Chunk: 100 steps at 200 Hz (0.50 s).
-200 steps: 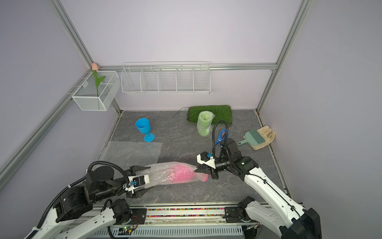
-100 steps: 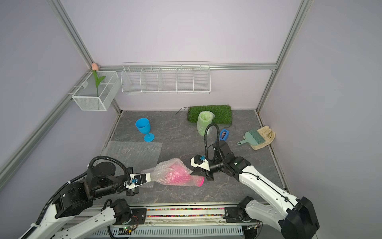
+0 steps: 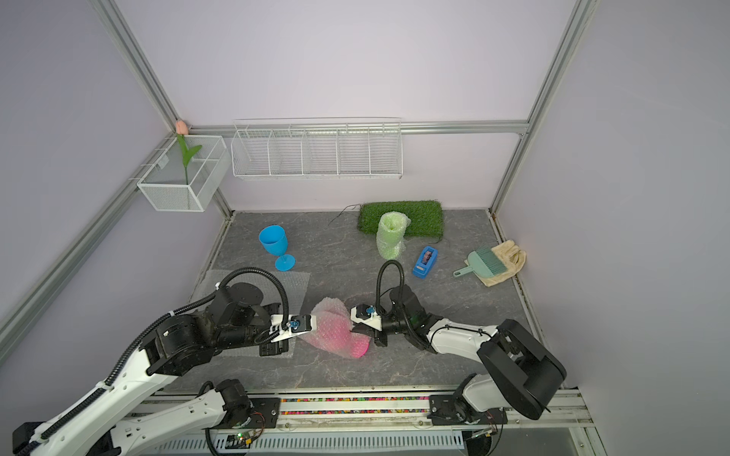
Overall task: Wrap wine glasses in bubble wrap
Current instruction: Wrap the wine glass in bubble wrap.
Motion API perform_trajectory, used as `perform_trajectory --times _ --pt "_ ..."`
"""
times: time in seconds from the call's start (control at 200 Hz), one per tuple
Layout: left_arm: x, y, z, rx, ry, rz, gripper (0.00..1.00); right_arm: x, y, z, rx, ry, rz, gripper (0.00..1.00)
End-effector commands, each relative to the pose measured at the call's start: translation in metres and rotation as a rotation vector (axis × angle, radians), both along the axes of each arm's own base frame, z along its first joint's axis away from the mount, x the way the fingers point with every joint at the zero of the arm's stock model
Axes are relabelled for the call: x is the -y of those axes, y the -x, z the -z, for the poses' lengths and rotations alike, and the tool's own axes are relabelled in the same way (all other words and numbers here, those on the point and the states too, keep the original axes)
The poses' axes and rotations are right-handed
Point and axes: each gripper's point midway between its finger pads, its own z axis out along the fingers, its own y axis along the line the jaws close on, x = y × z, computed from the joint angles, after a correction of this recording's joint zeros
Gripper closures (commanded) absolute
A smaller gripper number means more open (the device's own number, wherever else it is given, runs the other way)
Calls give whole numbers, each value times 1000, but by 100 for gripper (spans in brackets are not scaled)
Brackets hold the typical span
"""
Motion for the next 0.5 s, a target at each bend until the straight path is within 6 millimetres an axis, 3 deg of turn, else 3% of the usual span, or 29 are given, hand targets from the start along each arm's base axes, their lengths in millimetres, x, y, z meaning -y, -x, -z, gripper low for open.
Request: perform_trajectory --times 0.0,0.26,0.495 --pt "7 -4 -14 24 -2 27 100 -6 -20 -6 101 -84 83 93" --pt "29 -14 -4 -59 -69 36 100 5 -17 20 90 -67 111 93" --pt "48 -21 16 -145 -125 36 100 17 -17 28 93 -40 122 93"
